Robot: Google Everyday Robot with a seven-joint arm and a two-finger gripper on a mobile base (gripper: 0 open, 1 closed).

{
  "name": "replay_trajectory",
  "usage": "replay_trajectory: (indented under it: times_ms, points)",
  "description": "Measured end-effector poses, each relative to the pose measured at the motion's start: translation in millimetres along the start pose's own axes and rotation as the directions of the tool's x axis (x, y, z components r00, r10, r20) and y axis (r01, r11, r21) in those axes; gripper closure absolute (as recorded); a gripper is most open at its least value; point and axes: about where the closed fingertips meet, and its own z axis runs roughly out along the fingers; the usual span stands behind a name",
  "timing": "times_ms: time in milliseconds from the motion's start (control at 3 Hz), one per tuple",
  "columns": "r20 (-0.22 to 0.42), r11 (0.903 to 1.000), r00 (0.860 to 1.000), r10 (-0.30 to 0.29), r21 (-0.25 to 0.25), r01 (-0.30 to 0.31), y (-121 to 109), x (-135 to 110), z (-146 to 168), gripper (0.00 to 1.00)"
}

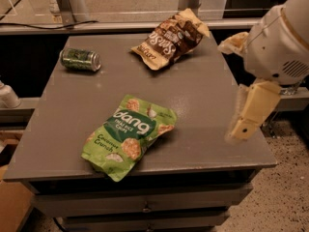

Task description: Pick green rice chip bag

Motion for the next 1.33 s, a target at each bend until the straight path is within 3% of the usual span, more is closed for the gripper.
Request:
replay_trajectory:
  times_ms: [333, 667, 1000, 1333]
  points:
    - [0.128, 0.9990, 0.991, -0.044, -0.004, 0.045, 20.2, -45.2, 32.4, 0.00]
    - [0.127, 0.9989, 0.991, -0.045, -0.004, 0.046, 20.3, -45.1, 31.9, 0.00]
    - [0.174, 0.9995, 0.984, -0.031, 0.005, 0.031, 16.0, -51.5, 38.8, 0.00]
    - [0.241, 0.9988, 0.969, -0.047, 0.000, 0.048, 13.9, -74.9, 66.2, 0.00]
